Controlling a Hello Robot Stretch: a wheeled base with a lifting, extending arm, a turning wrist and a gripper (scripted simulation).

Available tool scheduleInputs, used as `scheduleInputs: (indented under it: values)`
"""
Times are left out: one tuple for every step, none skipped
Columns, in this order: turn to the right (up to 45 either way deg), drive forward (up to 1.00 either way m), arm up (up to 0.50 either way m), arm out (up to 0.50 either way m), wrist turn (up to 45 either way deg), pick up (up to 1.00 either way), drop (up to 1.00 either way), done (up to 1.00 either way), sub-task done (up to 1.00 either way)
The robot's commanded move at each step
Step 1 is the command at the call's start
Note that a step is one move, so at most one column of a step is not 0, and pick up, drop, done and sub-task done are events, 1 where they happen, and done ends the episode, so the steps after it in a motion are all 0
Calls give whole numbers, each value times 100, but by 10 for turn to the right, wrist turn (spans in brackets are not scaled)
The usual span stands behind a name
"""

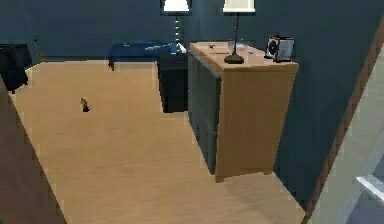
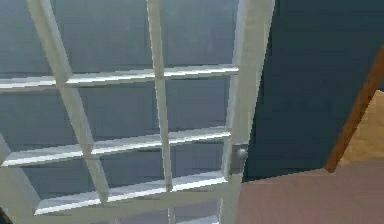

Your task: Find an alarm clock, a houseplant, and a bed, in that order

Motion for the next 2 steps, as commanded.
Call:
scheduleInputs:
  values:
    - [0, 65, 0, 0, 0, 0, 0, 0, 0]
    - [-450, 0, 0, 0, 0, 0, 0, 0, 0]
